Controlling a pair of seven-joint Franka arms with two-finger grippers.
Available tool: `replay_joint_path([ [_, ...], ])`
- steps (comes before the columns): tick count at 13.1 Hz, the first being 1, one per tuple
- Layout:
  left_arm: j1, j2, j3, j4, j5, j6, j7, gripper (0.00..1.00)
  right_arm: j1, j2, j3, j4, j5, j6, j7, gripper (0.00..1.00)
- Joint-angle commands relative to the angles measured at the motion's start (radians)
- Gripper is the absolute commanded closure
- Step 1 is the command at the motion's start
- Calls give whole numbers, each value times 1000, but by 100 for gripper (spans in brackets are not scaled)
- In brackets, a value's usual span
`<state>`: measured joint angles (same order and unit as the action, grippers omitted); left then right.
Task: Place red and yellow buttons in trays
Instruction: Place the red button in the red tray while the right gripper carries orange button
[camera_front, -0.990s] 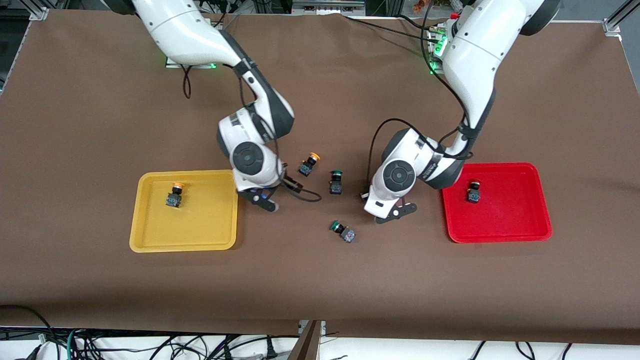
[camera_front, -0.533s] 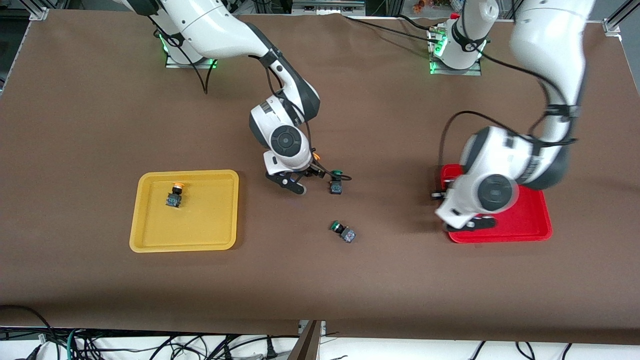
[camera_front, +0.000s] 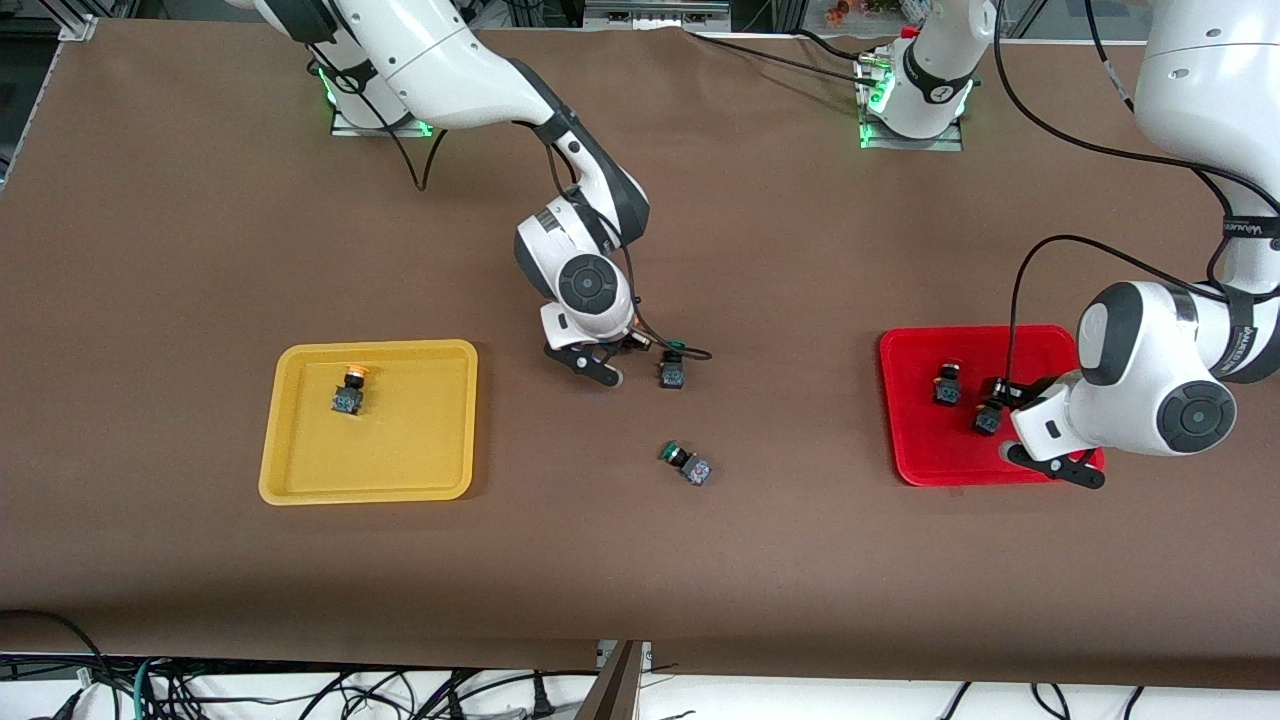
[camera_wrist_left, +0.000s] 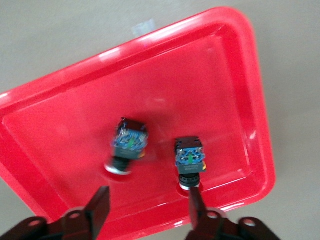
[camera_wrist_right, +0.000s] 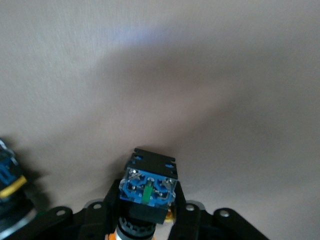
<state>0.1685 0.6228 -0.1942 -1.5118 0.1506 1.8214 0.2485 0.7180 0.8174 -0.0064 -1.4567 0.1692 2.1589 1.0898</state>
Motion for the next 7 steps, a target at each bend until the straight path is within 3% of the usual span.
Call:
replay_joint_path([
  [1, -24, -60, -14, 37, 1, -16, 15, 0, -122, -92, -14, 30, 10, -187, -130, 100],
  [3, -32, -174, -14, 51, -9, -49, 9, 0, -237, -107, -18, 53, 0, -310, -331, 100],
  [5, -32, -256, -11, 86, 15, -85, 9, 0, -354, -112, -20, 52, -11, -326, -518, 100],
  [7, -38, -270, -17, 253, 24, -250, -11, 0, -434, -83, -24, 45, -33, -309, -654, 100],
])
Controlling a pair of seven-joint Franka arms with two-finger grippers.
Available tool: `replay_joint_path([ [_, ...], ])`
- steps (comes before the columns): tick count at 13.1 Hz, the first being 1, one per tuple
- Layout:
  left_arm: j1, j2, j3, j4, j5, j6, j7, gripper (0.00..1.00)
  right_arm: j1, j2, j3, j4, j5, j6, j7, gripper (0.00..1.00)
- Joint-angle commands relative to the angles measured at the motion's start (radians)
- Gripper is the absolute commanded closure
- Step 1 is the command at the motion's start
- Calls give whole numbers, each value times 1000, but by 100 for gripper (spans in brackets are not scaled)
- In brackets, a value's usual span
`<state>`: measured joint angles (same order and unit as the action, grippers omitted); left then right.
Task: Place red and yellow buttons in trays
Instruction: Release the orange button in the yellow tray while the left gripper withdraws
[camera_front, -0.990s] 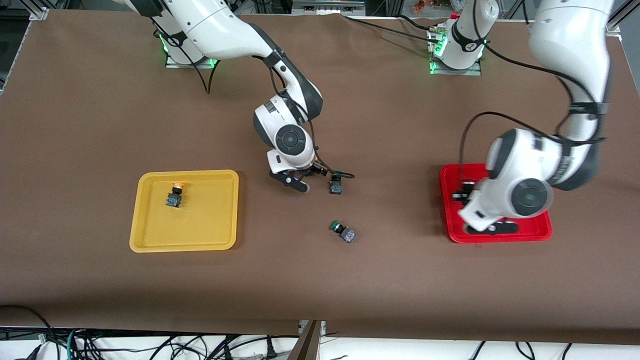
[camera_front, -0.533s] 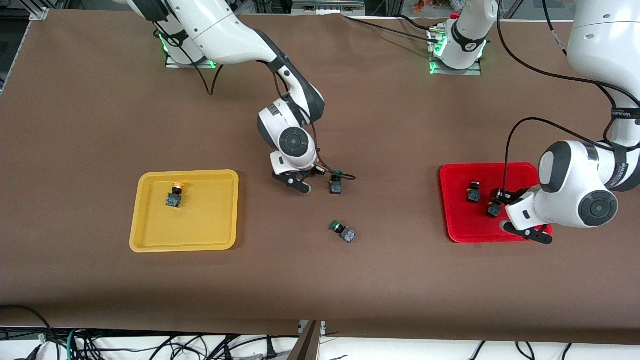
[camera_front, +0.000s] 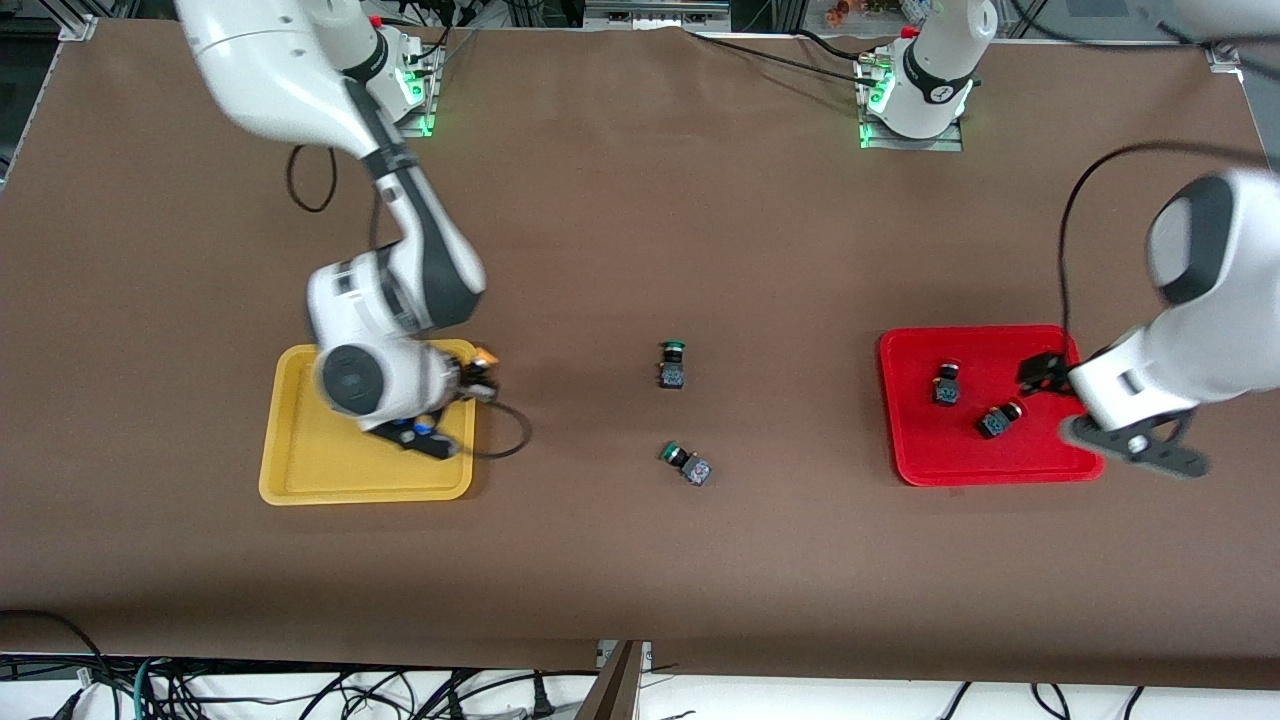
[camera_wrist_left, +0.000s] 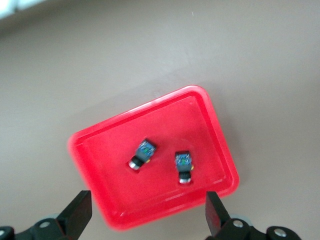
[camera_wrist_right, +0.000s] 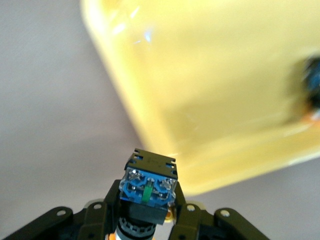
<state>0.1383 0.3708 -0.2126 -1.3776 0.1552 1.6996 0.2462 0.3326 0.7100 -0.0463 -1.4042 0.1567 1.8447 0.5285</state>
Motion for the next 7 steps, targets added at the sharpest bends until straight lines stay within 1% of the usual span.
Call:
replay_joint_path([
  [1, -6, -23, 5, 184, 17, -211, -69, 0, -59, 40, 16, -12, -22, 24, -116, 100],
  [2, -5, -20, 12, 198, 20, -224, -147, 0, -61, 55, 14, -16, -32, 43, -120, 100],
  [3, 4, -21, 12, 193, 12, -228, -216, 0, -63, 62, 8, -16, -54, 51, -125, 64],
  [4, 18, -33, 13, 180, 6, -238, -241, 0, -69, 59, 6, -12, -69, 50, -131, 1],
  [5, 18, -58, 16, 152, 4, -236, -249, 0, -81, 43, 6, -6, -71, 38, -148, 0],
  [6, 12, -105, 18, 88, 1, -209, -249, 0, -87, -4, 6, -4, -72, 18, -183, 0],
  [7, 7, -206, 19, -57, -22, -134, -248, 0, -95, -61, -7, -4, -72, -45, -233, 0],
])
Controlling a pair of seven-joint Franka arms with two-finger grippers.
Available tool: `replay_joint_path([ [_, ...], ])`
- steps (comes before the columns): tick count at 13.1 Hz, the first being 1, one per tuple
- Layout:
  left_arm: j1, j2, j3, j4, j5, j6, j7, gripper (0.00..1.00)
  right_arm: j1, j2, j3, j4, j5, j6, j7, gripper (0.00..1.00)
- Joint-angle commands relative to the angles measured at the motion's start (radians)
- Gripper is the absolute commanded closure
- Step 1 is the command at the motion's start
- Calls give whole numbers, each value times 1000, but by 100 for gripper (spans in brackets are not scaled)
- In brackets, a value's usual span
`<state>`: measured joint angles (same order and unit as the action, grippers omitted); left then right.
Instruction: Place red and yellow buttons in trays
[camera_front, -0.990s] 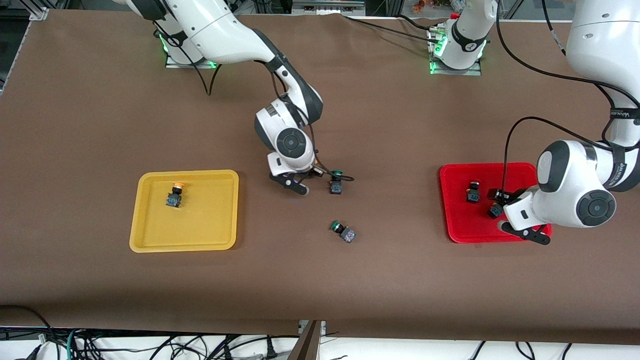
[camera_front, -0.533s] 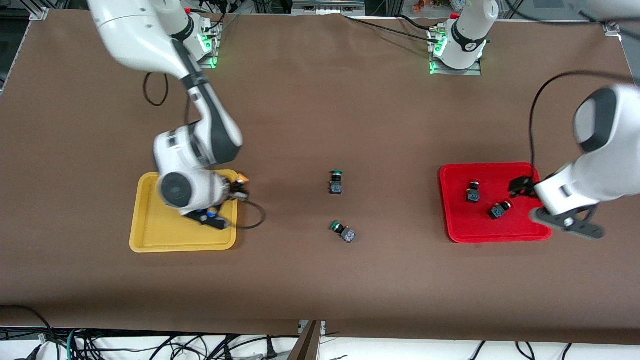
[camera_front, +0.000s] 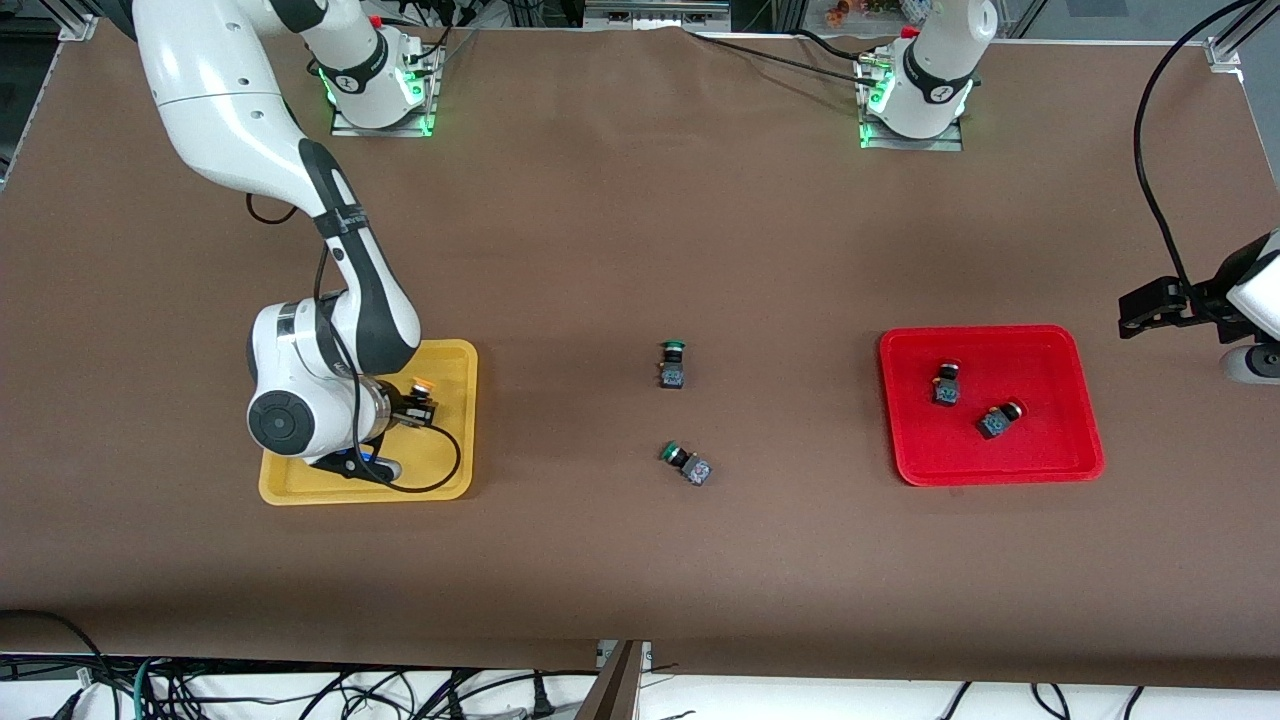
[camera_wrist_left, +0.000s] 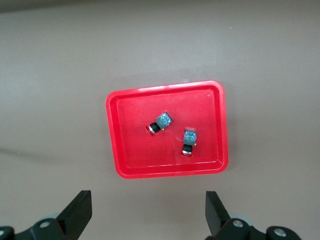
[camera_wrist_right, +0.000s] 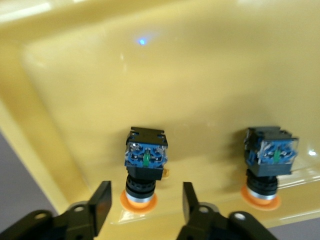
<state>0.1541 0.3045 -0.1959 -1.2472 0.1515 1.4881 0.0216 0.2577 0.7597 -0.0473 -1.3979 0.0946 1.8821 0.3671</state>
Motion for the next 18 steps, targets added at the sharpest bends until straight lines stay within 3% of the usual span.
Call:
replay_joint_path([
  [1, -14, -271, 15, -395, -79, 216, -29, 0, -23, -155, -38, 6, -7, -172, -135, 0],
  [2, -36, -383, 68, -572, -120, 357, -40, 0, -23, -187, -60, 55, -7, -252, -198, 0],
  [3, -85, -425, 122, -639, -125, 398, -38, 0, -25, -229, -81, 97, -9, -327, -235, 0],
  [5, -93, -389, 133, -591, -118, 348, -35, 0, -25, -324, -98, 128, -6, -455, -240, 0],
  [8, -94, -300, 128, -444, -118, 233, -40, 0, -28, -446, -100, 137, -10, -538, -212, 0],
  [10, -94, -294, 128, -429, -116, 216, -37, 0, -49, -546, -97, 85, -21, -550, -223, 0],
  [12, -94, -294, 128, -429, -118, 207, -35, 0, -63, -641, -95, 63, -111, -561, -226, 0],
  [13, -94, -294, 128, -429, -118, 204, -35, 0, -61, -672, -85, 57, -115, -563, -231, 0],
  [16, -97, -294, 128, -429, -118, 190, -35, 0, -63, -708, -63, 22, -116, -575, -229, 0],
  [18, -97, -294, 128, -428, -118, 189, -35, 0, -63, -674, -68, 40, -115, -595, -231, 0],
])
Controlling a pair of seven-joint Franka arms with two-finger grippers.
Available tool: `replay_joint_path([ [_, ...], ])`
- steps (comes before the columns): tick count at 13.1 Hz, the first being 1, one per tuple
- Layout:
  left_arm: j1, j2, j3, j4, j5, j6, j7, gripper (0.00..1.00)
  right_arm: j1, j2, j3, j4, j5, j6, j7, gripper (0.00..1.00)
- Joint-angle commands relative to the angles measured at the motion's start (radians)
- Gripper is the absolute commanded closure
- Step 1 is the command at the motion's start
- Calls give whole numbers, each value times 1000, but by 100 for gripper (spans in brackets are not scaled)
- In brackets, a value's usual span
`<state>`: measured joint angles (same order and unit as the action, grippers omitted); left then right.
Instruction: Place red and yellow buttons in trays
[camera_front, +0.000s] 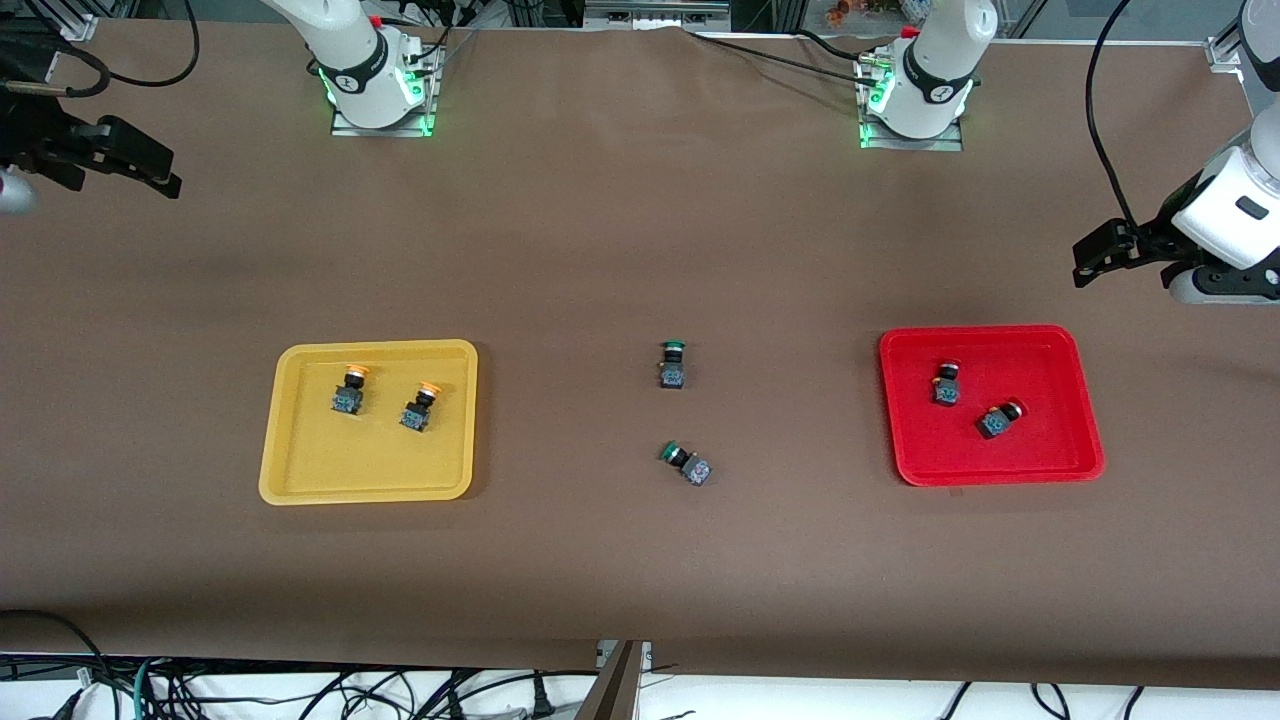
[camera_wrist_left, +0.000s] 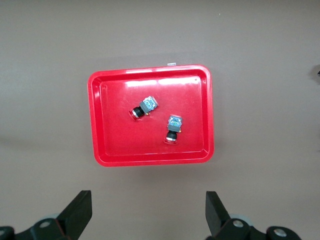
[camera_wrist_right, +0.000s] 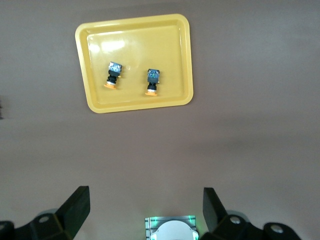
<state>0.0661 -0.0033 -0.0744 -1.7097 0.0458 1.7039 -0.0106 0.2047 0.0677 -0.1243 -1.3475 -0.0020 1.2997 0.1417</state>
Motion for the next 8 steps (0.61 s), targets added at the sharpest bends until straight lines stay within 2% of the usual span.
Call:
replay_joint_path([
  [1, -11, 14, 7, 35, -12, -27, -3, 0, -10, 23, 9, -9, -19, -14, -5, 0],
  [8, -14, 14, 7, 36, -11, -29, -3, 0, 2, 24, 17, -9, -24, -11, 4, 0],
])
